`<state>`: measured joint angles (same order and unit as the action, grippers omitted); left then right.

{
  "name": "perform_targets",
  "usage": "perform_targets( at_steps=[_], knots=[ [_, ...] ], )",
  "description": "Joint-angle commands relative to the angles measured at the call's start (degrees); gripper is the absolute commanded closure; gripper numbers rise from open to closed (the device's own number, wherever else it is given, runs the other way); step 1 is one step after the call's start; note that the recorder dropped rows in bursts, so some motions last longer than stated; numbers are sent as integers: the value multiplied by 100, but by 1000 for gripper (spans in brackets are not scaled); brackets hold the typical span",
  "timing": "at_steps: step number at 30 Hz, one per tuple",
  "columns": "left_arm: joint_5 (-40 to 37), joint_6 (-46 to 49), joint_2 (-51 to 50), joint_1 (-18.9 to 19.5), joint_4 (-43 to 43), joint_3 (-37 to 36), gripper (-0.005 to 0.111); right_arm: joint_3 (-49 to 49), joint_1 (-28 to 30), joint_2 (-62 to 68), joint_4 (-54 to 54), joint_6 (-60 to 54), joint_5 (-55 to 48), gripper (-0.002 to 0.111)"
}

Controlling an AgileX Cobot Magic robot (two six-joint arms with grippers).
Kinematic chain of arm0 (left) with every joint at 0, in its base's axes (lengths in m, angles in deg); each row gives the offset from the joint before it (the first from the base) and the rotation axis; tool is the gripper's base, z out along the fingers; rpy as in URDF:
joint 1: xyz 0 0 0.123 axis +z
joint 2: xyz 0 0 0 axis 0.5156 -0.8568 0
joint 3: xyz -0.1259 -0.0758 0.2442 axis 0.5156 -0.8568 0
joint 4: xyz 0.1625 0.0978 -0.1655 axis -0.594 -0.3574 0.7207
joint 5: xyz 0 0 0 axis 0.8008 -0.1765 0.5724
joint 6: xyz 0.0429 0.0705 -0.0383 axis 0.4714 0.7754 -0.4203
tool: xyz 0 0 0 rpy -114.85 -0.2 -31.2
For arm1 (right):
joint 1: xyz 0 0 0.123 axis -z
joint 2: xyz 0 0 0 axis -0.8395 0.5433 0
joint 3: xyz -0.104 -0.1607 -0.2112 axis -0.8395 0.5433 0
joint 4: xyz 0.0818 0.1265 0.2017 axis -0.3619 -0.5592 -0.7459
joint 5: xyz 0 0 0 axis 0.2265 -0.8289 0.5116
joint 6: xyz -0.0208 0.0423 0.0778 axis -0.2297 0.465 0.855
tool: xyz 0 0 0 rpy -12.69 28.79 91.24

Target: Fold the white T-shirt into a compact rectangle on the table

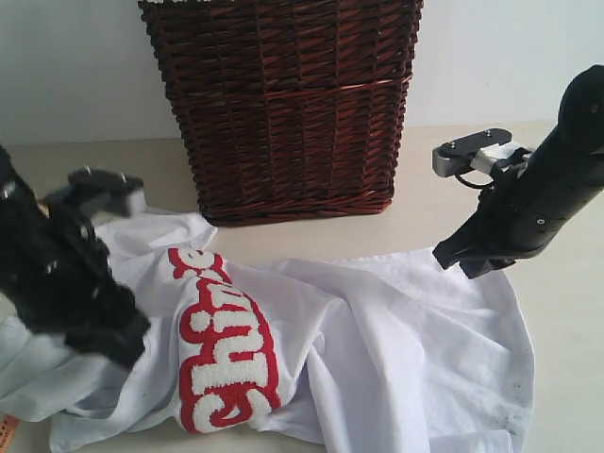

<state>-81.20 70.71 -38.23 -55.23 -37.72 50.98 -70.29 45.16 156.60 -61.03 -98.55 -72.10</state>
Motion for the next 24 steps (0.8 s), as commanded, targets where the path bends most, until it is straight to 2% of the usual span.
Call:
perform_targets(
  at_steps=[1,4,7,10,13,16,18,21,23,24],
  knots=[
    [554,33,96,-648,-283,-813,53,23,-9,25,-114,-50,116,93],
    [1219,-113,85,-771,-355,-1090,37,23,-9,25,-123,-50,132,93],
    [1724,-173,63,-771,-460,-1193,36,23,-9,25,-123,-50,174,93],
    [2281,-321,-48,-771,-787,-1258,48,23,-9,25,-123,-50,206,93],
    [2379,-540,-321,-771,-872,-1299,76,23,-9,25,-123,-50,206,93],
    [2017,-524,-573,-771,-807,-1268,106,23,-9,25,-123,-50,227,93],
    [1534,-525,-577,-771,-683,-1078,107,23,-9,25,-123,-50,242,93],
    [-406,-460,-267,-771,-671,-175,107,23,-9,25,-123,-50,242,93],
    [-1065,-286,136,-771,-657,393,107,23,-9,25,-123,-50,266,93],
    [-1079,-257,247,-759,-657,565,107,23,-9,25,-123,-50,266,93]
  ],
)
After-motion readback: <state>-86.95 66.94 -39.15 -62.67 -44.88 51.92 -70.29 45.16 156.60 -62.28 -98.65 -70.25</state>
